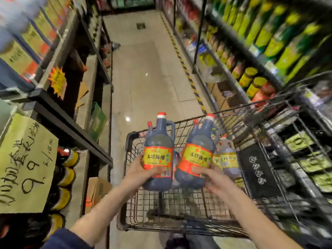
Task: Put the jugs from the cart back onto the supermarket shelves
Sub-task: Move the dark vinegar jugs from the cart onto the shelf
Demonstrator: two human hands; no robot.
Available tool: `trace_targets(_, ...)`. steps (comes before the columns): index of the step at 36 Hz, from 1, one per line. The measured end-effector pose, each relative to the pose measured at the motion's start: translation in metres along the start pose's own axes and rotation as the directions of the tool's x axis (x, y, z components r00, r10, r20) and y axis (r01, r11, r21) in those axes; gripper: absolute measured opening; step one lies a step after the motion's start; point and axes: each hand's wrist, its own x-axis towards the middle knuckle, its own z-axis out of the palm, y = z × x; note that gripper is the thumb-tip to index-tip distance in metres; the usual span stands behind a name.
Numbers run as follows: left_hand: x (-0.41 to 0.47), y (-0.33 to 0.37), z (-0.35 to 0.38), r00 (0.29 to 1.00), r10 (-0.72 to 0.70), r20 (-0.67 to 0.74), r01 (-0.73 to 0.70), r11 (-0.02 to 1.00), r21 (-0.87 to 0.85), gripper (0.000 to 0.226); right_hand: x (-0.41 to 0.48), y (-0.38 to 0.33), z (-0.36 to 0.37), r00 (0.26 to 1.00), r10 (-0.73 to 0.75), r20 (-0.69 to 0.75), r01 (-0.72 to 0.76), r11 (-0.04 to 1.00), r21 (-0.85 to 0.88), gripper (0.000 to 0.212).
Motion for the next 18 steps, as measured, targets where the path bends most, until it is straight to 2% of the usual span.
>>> trace_targets(1, -0.002, 0.007, 0.003, 1.000, 0.019, 0.021, -0.020, 1.000, 0.016, 0.101, -0.007, -0.006, -0.002, 1.000, -0.029, -0.004, 0.029, 1.000, -0.007, 0.093)
trace_targets(2, -0.004, 0.016, 0.009, 0.998, 0.049, 0.050, -0.051, 0.998, 0.030, 0.102, -0.016, -0.012, -0.005, 0.998, -0.058, 0.002, 0.058, 0.998, -0.017, 0.085)
trace_targets(4, -0.007, 0.032, 0.021, 0.991, 0.103, 0.091, -0.107, 0.993, 0.041, 0.087, -0.034, -0.024, -0.010, 0.992, -0.124, 0.003, 0.124, 0.992, -0.020, 0.071)
trace_targets(5, -0.009, 0.040, 0.027, 0.985, 0.133, 0.105, -0.138, 0.990, 0.041, 0.080, -0.044, -0.030, -0.013, 0.987, -0.158, -0.005, 0.158, 0.987, -0.026, 0.072)
trace_targets(7, -0.012, 0.056, 0.042, 0.975, 0.185, 0.126, -0.195, 0.979, 0.068, 0.091, -0.063, -0.039, -0.023, 0.976, -0.217, -0.034, 0.216, 0.976, -0.023, 0.074)
trace_targets(9, -0.017, 0.071, 0.057, 0.961, 0.227, 0.161, -0.243, 0.966, 0.090, 0.102, -0.083, -0.048, -0.036, 0.961, -0.270, -0.060, 0.269, 0.963, -0.017, 0.084)
trace_targets(12, -0.024, 0.094, 0.084, 0.936, 0.263, 0.234, -0.294, 0.949, 0.110, 0.108, -0.112, -0.059, -0.055, 0.919, -0.363, -0.150, 0.365, 0.931, -0.021, 0.119)
trace_targets(13, -0.026, 0.101, 0.095, 0.925, 0.275, 0.262, -0.311, 0.945, 0.105, 0.106, -0.123, -0.063, -0.062, 0.904, -0.391, -0.171, 0.392, 0.919, -0.029, 0.122)
trace_targets(16, -0.037, 0.118, 0.132, 0.886, 0.325, 0.331, -0.373, 0.923, 0.093, 0.097, -0.157, -0.073, -0.083, 0.858, -0.467, -0.213, 0.466, 0.883, -0.059, 0.112)
trace_targets(18, -0.043, 0.125, 0.158, 0.859, 0.354, 0.370, -0.409, 0.909, 0.079, 0.084, -0.178, -0.078, -0.097, 0.821, -0.510, -0.256, 0.506, 0.858, -0.086, 0.111)
